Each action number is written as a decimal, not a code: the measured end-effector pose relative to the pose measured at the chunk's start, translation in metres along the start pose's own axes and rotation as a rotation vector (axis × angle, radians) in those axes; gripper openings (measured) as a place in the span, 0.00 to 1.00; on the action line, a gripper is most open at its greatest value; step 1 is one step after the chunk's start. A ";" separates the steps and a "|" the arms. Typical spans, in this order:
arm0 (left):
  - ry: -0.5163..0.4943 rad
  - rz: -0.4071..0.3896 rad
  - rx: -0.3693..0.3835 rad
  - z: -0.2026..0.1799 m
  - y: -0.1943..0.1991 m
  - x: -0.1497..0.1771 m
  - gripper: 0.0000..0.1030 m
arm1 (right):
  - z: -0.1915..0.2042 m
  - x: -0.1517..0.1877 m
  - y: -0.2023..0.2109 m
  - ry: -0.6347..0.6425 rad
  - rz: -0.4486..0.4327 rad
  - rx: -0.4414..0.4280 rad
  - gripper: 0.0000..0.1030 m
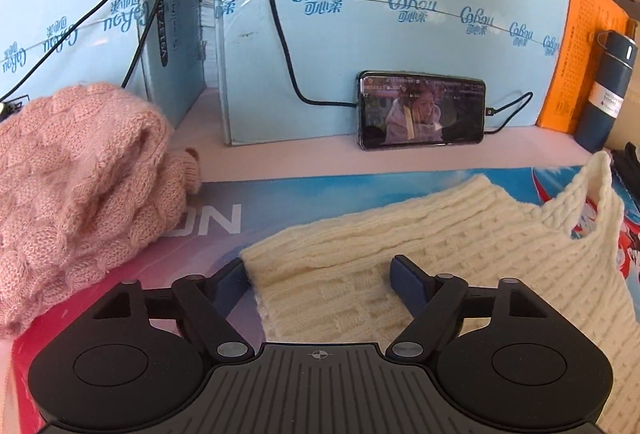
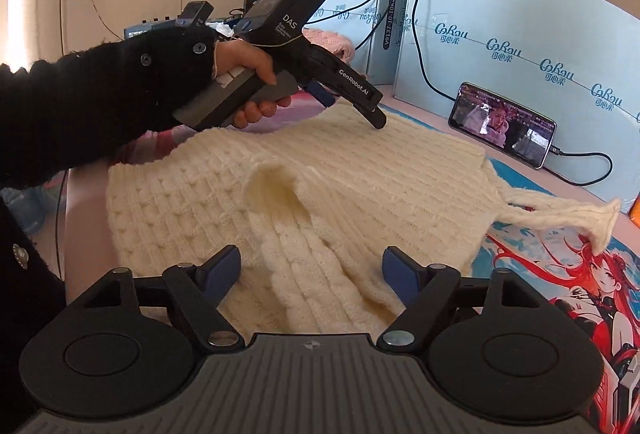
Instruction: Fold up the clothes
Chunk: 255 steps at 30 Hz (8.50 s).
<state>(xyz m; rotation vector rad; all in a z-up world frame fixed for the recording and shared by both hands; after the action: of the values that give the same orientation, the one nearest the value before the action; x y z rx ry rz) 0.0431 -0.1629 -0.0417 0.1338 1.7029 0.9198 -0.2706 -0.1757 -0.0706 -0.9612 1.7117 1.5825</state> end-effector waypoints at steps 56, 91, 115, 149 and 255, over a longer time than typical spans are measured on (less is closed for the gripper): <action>-0.310 -0.406 0.127 -0.059 0.223 0.157 1.00 | -0.113 0.066 0.067 -0.850 -0.108 0.510 0.98; -0.430 -0.287 0.120 -0.073 0.194 0.176 1.00 | 0.003 -0.017 0.030 -0.343 -0.247 -0.231 0.84; -0.160 -0.353 0.172 -0.044 0.184 0.148 1.00 | -0.014 0.013 0.007 -0.041 -0.025 0.137 0.95; -0.151 -0.384 0.123 -0.050 0.169 0.090 0.30 | -0.047 -0.030 0.014 -0.216 -0.263 0.149 0.17; -0.119 -0.592 0.087 -0.021 0.150 0.054 1.00 | -0.073 -0.014 0.022 -0.265 -0.175 0.160 1.00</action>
<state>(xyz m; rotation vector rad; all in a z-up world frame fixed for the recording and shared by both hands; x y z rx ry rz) -0.0481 -0.0420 0.0125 -0.2450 1.5431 0.3883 -0.2788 -0.2468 -0.0393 -0.7623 1.5025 1.3705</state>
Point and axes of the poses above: each gripper's, at about its wrist camera, not at the fingertips, and y roughly against the way its jaws point, z to its left, x to its underside, the point moved 3 cm from there along -y, roughly the way its jaws point, and after that the axes turned 1 degree about y, right-handed, at the moved point
